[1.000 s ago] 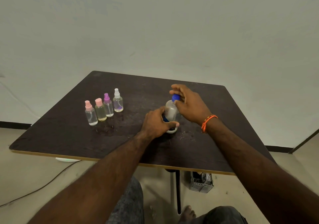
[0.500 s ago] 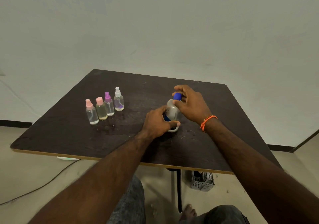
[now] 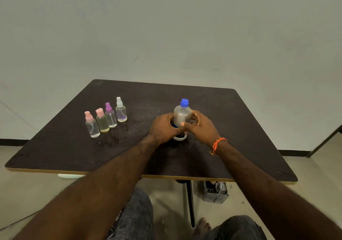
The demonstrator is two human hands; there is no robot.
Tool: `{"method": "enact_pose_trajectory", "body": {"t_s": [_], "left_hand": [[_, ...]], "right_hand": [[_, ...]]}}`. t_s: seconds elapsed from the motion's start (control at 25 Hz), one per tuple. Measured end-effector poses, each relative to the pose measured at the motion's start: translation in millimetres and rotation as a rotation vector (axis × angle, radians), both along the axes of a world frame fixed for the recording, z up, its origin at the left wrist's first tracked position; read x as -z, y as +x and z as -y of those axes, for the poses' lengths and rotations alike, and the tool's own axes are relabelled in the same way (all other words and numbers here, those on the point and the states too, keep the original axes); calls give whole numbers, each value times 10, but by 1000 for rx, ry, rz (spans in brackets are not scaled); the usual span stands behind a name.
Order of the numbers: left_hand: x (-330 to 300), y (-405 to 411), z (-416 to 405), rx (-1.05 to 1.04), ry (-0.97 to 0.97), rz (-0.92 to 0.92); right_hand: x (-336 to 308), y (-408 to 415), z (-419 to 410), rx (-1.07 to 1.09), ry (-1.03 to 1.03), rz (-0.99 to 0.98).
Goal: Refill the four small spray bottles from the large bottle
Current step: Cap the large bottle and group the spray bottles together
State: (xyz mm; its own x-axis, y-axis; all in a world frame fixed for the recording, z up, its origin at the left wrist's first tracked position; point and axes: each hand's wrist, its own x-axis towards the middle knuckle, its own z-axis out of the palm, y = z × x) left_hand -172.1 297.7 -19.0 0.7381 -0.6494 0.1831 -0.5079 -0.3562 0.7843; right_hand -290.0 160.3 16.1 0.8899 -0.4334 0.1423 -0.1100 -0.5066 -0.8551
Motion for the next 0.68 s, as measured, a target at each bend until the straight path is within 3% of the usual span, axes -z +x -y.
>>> {"method": "enact_pose_trajectory", "body": {"t_s": [0.44,0.68], "left_hand": [[-128,-442,1109,127,62,85],[-58,-495,1320,161,80,92]], "right_hand": [[41,-488,928,152,-8,11],[109,-586,1101,161,15,-29]]}}
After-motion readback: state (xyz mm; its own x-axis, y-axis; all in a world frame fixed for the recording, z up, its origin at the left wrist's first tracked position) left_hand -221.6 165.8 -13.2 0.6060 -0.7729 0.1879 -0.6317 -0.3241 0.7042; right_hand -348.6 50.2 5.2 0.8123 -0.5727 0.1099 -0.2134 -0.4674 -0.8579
